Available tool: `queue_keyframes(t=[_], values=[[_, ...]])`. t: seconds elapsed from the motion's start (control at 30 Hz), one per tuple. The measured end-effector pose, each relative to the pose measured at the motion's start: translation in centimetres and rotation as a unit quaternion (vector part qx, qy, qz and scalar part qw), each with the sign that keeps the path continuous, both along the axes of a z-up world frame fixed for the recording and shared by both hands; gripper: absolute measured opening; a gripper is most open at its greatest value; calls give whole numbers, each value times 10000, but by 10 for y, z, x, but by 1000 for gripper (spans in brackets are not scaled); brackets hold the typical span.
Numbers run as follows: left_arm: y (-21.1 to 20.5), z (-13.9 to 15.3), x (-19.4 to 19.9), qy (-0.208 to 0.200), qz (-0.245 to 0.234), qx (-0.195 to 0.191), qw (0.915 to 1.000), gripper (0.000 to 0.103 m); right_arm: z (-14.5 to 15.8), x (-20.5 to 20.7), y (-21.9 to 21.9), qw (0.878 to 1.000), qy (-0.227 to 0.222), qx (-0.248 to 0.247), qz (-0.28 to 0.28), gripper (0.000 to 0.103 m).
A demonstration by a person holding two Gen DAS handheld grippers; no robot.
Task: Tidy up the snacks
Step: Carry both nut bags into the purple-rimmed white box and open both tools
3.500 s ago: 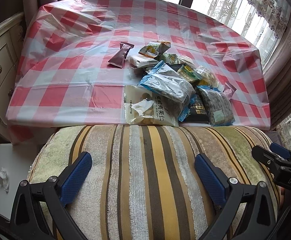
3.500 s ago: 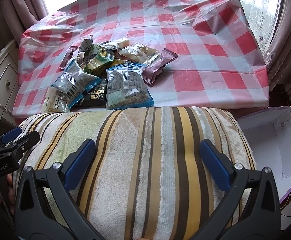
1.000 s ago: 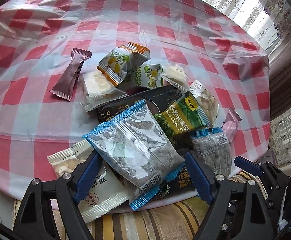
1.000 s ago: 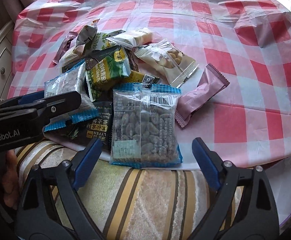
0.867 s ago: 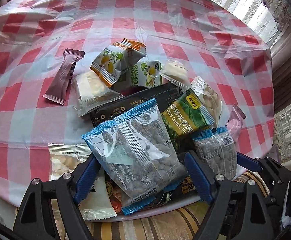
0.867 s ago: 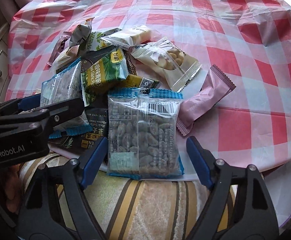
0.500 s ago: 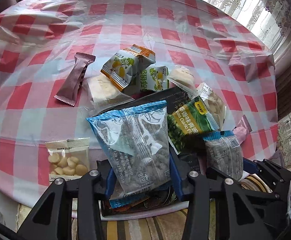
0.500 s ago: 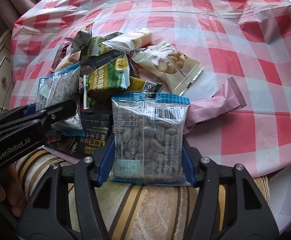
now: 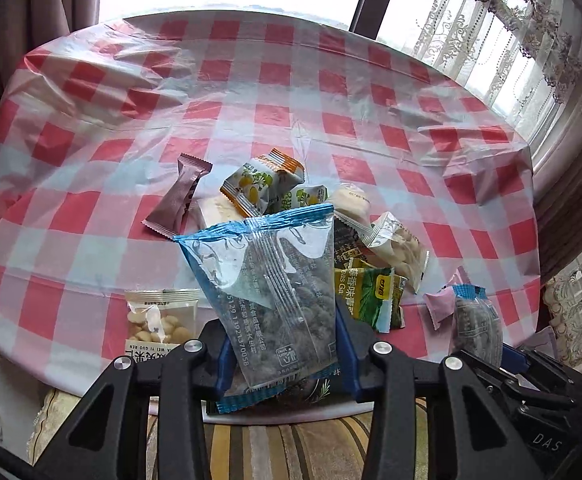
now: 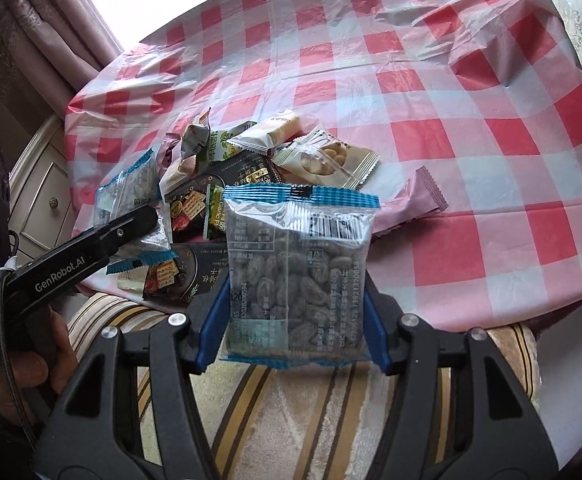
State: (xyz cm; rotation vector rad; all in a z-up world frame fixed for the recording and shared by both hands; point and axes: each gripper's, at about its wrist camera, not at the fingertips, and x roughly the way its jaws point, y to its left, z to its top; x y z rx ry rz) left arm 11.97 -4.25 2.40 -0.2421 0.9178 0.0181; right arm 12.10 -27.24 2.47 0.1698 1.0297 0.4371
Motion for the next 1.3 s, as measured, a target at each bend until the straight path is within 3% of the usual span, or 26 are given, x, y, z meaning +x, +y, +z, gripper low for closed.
queue_keyframes(t=[0.2, 0.5, 0.67, 0.87, 1.07, 1.2, 1.3], values=[[-24, 14, -6, -165, -249, 122, 9995, 42, 6, -11, -34, 9988, -35, 223, -431, 62], [-109, 26, -5, -160, -1385, 17, 9902, 42, 4, -32, -125, 9893, 34, 314, -1422, 62], [-179, 23, -8, 54, -2312, -109, 9728, 42, -8, -46, -185, 9769, 159, 216, -2121, 62], [-266, 11, -15, 414, -3339, -240, 9414, 42, -34, -65, -245, 9570, 457, -14, -2865, 62], [-325, -8, -26, 859, -3946, -257, 9145, 43, -55, -81, -281, 9406, 721, -210, -3312, 62], [-340, -15, -29, 1073, -4090, -316, 9056, 45, -61, -83, -293, 9327, 806, -333, -3500, 65], [-338, -16, -30, 1091, -4056, -346, 9069, 55, -59, -82, -293, 9315, 766, -333, -3541, 70]])
